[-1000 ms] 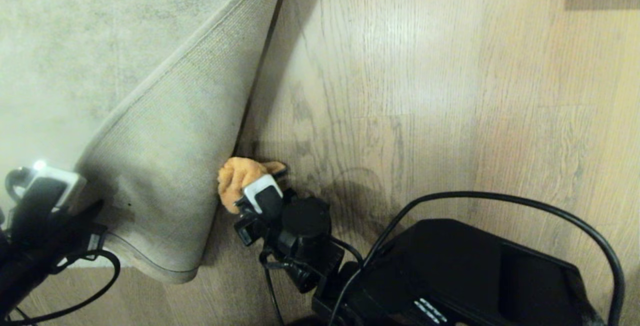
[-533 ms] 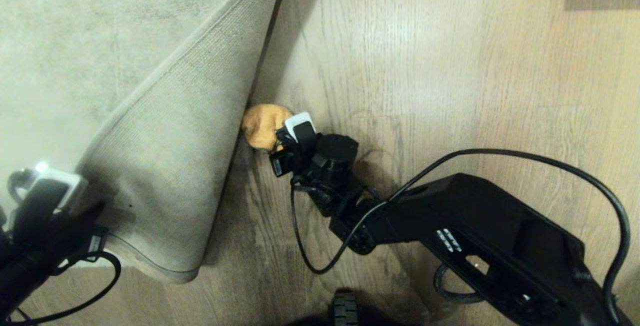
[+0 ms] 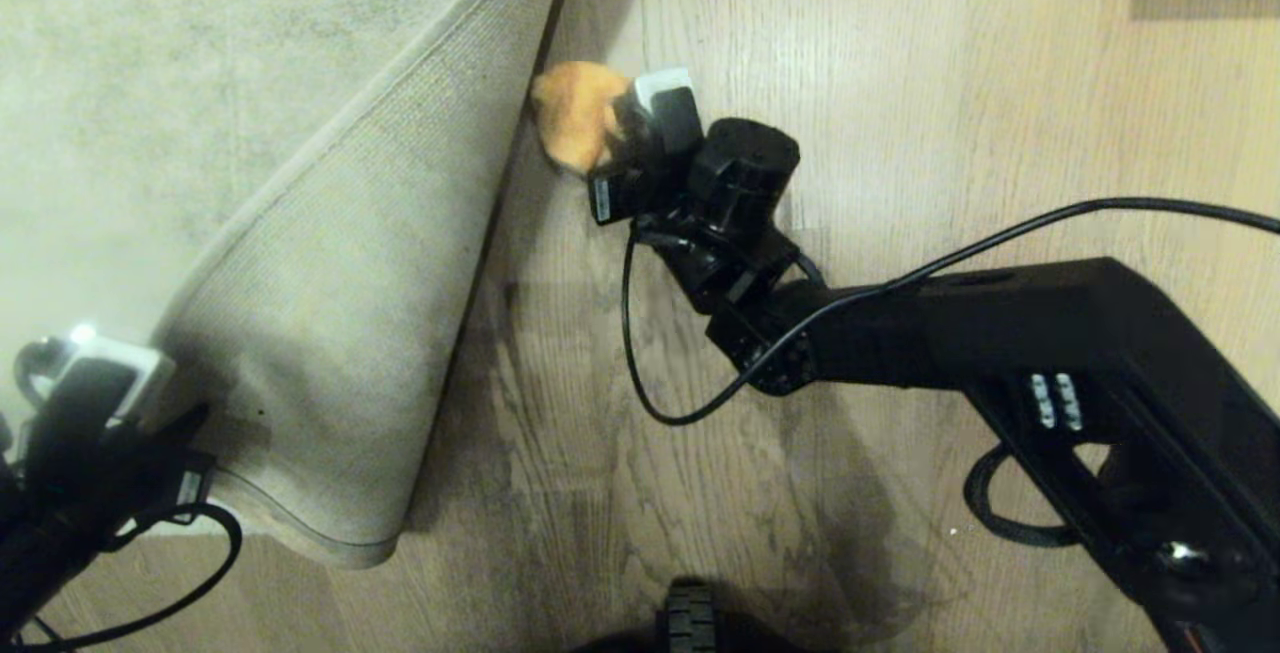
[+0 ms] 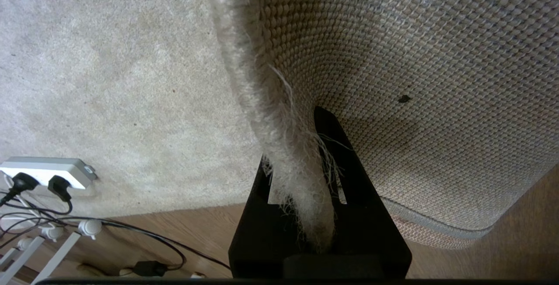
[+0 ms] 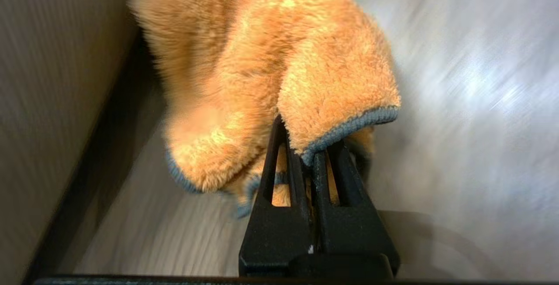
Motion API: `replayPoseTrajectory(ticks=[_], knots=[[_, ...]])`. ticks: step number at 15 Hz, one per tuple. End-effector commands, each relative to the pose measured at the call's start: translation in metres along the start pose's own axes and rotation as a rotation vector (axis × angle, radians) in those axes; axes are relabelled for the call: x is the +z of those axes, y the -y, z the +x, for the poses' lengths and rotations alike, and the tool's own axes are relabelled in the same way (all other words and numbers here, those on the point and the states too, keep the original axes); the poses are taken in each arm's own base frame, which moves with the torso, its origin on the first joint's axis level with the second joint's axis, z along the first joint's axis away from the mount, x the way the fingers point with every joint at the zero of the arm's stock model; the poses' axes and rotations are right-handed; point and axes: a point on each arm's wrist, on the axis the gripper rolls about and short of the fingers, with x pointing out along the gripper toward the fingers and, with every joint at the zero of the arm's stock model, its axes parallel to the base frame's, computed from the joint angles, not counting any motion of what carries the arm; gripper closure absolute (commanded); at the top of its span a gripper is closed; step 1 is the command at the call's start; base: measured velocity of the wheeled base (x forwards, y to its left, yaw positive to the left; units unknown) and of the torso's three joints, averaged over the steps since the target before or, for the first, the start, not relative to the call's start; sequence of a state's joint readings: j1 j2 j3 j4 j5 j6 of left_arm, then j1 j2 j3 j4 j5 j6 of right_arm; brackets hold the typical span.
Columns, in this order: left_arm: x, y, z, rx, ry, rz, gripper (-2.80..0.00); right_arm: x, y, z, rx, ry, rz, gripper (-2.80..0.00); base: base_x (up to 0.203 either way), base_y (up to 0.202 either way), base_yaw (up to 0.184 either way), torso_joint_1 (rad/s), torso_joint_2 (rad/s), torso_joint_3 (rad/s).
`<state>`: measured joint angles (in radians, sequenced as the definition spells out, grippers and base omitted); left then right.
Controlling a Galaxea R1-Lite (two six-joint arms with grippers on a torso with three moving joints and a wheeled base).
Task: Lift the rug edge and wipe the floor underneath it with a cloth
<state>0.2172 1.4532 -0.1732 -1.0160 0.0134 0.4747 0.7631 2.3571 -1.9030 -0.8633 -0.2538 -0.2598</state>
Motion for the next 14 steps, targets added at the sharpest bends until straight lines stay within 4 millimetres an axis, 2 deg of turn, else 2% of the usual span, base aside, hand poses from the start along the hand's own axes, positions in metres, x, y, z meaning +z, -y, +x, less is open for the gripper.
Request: replayPoseTrajectory(ticks=[1,5,8,10,14], knots=[[0.001,0.0,-0.001,0.004,0.007,0.001,0.0,0.042,0.019,-0.003,-0.03,0.069,0.002,0.0,0.0,0.0,0.0,0.0,0.0,0.0],[0.002,-0.001,-0.001,0.005,0.013,0.001,0.0,0.064,0.058,-0.005,-0.098,0.088,-0.043,0.0,0.0,0.0,0.0,0.0,0.0,0.0],[0.003,-0.001,-0.002,0.008,0.02,0.001,0.0,0.072,0.102,-0.011,-0.175,0.076,-0.083,0.0,0.0,0.0,0.0,0.0,0.0,0.0],[0.003,-0.001,-0.002,0.008,0.02,0.001,0.0,0.076,0.135,-0.022,-0.232,0.05,-0.117,0.0,0.0,0.0,0.0,0.0,0.0,0.0],[0.003,-0.001,-0.002,0.007,0.019,0.001,0.0,0.099,0.191,-0.051,-0.309,0.037,-0.174,0.0,0.0,0.0,0.0,0.0,0.0,0.0]])
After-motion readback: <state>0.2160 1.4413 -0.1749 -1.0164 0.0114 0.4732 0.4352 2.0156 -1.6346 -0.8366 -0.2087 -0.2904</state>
